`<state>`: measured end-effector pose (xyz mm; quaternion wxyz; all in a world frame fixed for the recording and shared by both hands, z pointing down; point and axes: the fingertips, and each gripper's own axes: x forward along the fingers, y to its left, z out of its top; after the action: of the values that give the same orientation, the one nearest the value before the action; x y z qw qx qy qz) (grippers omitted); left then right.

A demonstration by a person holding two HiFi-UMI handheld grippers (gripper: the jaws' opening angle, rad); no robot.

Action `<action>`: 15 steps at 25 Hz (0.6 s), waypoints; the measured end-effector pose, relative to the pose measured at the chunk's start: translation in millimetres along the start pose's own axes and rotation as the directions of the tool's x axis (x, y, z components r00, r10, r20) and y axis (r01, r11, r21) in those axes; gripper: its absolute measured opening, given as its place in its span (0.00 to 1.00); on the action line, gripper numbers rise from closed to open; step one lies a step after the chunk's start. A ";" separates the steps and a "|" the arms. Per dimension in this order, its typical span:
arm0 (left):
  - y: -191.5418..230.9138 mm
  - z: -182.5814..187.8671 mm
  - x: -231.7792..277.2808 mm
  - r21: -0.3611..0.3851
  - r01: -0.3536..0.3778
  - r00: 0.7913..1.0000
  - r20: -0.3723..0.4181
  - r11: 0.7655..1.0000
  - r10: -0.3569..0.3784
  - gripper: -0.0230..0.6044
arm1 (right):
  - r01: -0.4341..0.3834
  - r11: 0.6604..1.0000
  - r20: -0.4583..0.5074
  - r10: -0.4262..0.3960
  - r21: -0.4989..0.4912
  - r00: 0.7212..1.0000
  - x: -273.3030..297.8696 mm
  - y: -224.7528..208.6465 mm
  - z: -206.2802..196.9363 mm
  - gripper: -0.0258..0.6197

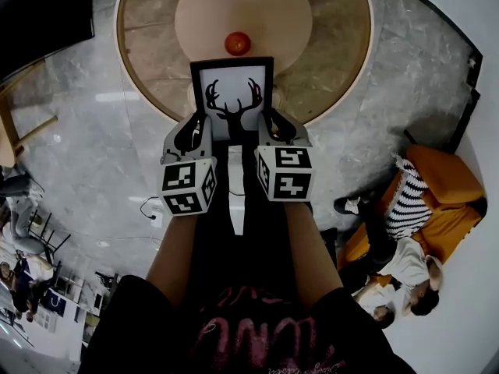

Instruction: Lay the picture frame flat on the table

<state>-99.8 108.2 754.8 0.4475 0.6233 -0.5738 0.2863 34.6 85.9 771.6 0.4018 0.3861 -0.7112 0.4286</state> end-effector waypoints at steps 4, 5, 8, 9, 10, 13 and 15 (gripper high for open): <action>2.0 -10.7 9.8 -0.001 0.002 1.000 -0.018 1.000 -0.002 0.15 | 0.001 1.000 -0.020 -0.001 0.011 1.000 9.7 -3.2 -10.3 0.17; 2.3 -14.1 11.1 -0.003 0.003 1.000 -0.025 1.000 -0.003 0.15 | 0.002 1.000 -0.028 -0.001 0.015 1.000 11.3 -3.4 -13.8 0.17; 4.5 -22.1 17.3 -0.006 0.004 0.999 -0.038 1.000 -0.004 0.15 | 0.005 1.000 -0.042 -0.004 0.021 0.999 18.8 -5.0 -21.3 0.17; 5.2 -24.6 19.7 -0.007 0.005 0.999 -0.039 1.000 -0.005 0.15 | 0.007 1.000 -0.044 -0.006 0.021 0.999 21.6 -5.7 -23.3 0.17; 6.0 -27.4 21.8 -0.007 0.005 0.999 -0.041 1.000 -0.006 0.15 | 0.008 1.000 -0.047 -0.007 0.021 0.999 24.1 -6.2 -25.6 0.17; 8.8 -33.7 28.3 -0.012 0.006 0.999 -0.052 1.000 -0.007 0.15 | 0.009 1.000 -0.061 -0.008 0.023 0.998 31.0 -7.4 -30.4 0.17; 10.7 -34.9 33.1 -0.015 0.005 0.998 -0.058 1.000 -0.006 0.15 | 0.011 1.000 -0.069 -0.010 0.025 0.998 35.5 -8.4 -31.0 0.17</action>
<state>-98.9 124.6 801.3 0.4697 0.6130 -0.5608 0.2987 36.0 104.4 815.7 0.4235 0.3798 -0.6894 0.4485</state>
